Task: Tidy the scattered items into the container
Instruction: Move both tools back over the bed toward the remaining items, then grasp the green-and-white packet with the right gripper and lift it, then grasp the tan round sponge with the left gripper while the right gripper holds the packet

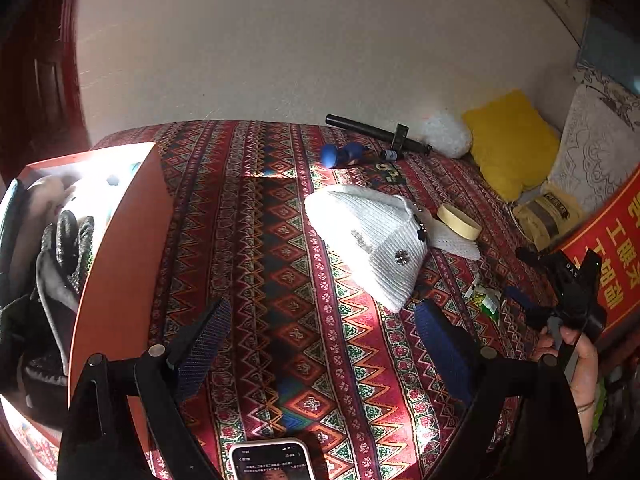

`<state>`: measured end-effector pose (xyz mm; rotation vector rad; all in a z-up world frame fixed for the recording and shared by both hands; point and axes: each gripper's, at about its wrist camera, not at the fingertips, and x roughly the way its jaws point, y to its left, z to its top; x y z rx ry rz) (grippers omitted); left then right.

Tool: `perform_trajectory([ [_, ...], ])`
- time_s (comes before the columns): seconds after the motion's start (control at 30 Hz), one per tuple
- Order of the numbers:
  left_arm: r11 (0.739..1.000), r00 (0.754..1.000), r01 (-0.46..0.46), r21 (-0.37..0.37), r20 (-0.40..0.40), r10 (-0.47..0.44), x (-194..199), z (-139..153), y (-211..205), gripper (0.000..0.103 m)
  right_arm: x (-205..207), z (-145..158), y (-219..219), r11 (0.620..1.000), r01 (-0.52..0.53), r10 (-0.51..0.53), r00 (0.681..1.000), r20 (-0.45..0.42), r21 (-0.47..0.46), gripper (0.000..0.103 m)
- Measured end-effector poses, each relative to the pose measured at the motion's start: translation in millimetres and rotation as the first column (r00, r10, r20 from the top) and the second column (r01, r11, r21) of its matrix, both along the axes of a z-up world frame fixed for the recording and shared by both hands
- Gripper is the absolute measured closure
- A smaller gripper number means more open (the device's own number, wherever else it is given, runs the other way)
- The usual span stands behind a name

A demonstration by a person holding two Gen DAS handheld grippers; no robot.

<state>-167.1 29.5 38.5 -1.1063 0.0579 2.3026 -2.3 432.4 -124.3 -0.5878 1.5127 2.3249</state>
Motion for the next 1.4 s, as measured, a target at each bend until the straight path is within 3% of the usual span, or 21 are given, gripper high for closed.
perform_trajectory([
  [0.1, 1.0, 1.0, 0.009, -0.003, -0.007, -0.009, -0.9, 1.3, 7.2, 0.01, -2.7, -5.6, 5.6, 0.997, 0.002, -0.013, 0.99, 0.144, 0.071, 0.018],
  [0.27, 0.998, 0.998, -0.069, 0.001, 0.006, 0.069, -19.4, 0.2, -23.5, 0.01, -30.7, -34.7, 2.4, 0.99, -0.071, 0.019, 0.927, 0.375, 0.126, 0.017],
  [0.33, 0.994, 0.994, -0.107, 0.02, 0.024, 0.107, -27.2, -0.3, -40.2, 0.01, -45.3, -38.6, -5.9, 0.975, -0.128, 0.036, 0.899, 0.436, 0.183, 0.005],
  [0.4, 0.991, 0.991, -0.132, 0.037, 0.043, 0.13, -34.9, 0.4, -53.9, 0.01, -58.8, -40.2, -17.6, 0.95, -0.186, 0.035, 0.862, 0.506, 0.251, 0.003],
  [0.47, 0.987, 0.987, -0.151, 0.051, 0.053, 0.149, -39.3, 0.3, -64.4, 0.01, -64.5, -40.4, -25.2, 0.928, -0.219, 0.022, 0.839, 0.544, 0.3, 0.017],
  [0.53, 0.985, 0.985, -0.164, 0.06, 0.054, 0.161, -41.2, 1.2, -71.5, 0.01, -62.6, -35.1, -25.4, 0.928, -0.219, 0.038, 0.861, 0.507, 0.302, 0.046],
  [0.57, 0.983, 0.985, -0.169, 0.065, 0.055, 0.166, -41.9, 2.4, -74.6, 0.01, -59.6, -33.6, -23.5, 0.938, -0.209, 0.056, 0.879, 0.473, 0.278, 0.054],
  [0.7, 0.981, 0.984, -0.175, 0.079, 0.05, 0.172, -42.3, 6.9, -80.5, 0.01, -48.7, -21.7, -23.2, 0.957, -0.179, 0.093, 0.934, 0.344, 0.227, 0.066],
  [0.87, 0.986, 0.989, -0.15, 0.072, 0.03, 0.148, -36.4, 10.0, -73.7, 0.01, -28.1, 7.3, -25.9, 0.962, -0.123, 0.074, 0.977, 0.199, 0.245, 0.069],
  [0.97, 0.996, 0.995, -0.091, 0.009, -0.029, 0.092, -24.7, 8.1, -49.2, 0.01, -14.1, 21.2, -19.4, 0.972, -0.072, 0.054, 0.995, 0.083, 0.224, 0.069],
  [1.1, 0.991, 0.994, 0.044, -0.125, -0.092, -0.055, 2.0, -4.8, 28.0, 0.01, -9.6, 35.6, 2.4, 0.99, -0.011, 0.023, 0.996, -0.087, 0.138, 0.069],
  [1.17, 0.984, 0.99, 0.128, -0.126, -0.037, -0.134, 7.8, -16.0, 78.9, 0.01, -9.6, 42.4, 12.2, 0.992, -0.003, 0.019, 0.992, -0.124, 0.126, 0.069],
  [1.27, 0.96, 0.962, 0.269, -0.075, 0.075, -0.264, 6.2, -35.9, 162.8, 0.01, -3.9, 44.0, 32.4, 0.997, 0.016, -0.001, 0.985, -0.174, 0.079, 0.069],
  [1.4, 0.935, 0.948, 0.318, -0.155, 0.071, -0.311, -15.7, -56.4, 262.6, 0.01, 20.5, 26.7, 68.9, 0.998, 0.054, -0.062, 0.972, -0.226, -0.042, 0.069],
])
